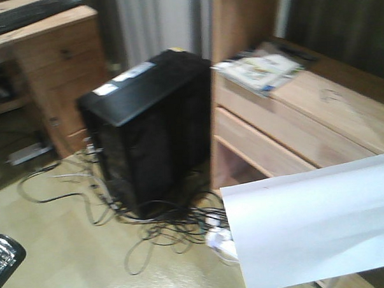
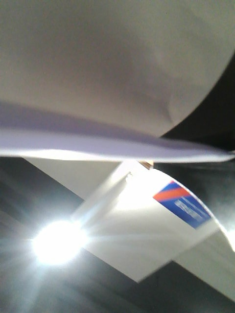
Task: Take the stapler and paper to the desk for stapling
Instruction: 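Drive the base away from the shelf holding stapler and paper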
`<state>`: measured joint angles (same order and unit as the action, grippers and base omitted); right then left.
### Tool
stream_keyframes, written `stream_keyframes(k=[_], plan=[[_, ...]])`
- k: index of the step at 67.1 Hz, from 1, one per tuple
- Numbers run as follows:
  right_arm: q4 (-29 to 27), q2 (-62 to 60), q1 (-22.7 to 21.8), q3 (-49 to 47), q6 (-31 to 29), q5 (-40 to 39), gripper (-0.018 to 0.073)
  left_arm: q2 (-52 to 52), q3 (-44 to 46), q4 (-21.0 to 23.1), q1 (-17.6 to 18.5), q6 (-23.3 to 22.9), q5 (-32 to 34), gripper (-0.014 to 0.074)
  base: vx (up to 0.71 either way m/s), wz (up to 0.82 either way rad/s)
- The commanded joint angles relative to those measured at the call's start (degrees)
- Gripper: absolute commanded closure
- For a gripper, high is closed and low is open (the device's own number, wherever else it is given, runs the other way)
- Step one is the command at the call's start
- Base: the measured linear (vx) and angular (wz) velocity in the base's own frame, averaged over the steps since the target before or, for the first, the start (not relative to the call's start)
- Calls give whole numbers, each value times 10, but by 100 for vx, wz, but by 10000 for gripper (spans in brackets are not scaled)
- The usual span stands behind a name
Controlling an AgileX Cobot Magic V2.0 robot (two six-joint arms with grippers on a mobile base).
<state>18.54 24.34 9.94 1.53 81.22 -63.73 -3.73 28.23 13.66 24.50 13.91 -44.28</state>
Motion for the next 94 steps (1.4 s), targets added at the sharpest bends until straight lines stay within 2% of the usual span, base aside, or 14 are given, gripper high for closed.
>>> stream_keyframes(k=[1,50,94], plan=[[-4,4,0,1,-2,-31,561,-7,17,12,1,-3,68,603,12,64],[-4,4,0,1,-2,-30,561,-7,17,12,1,-3,68,603,13,69],[-4,4,0,1,-2,-32,561,-7,17,12,1,-3,68,603,20,19]])
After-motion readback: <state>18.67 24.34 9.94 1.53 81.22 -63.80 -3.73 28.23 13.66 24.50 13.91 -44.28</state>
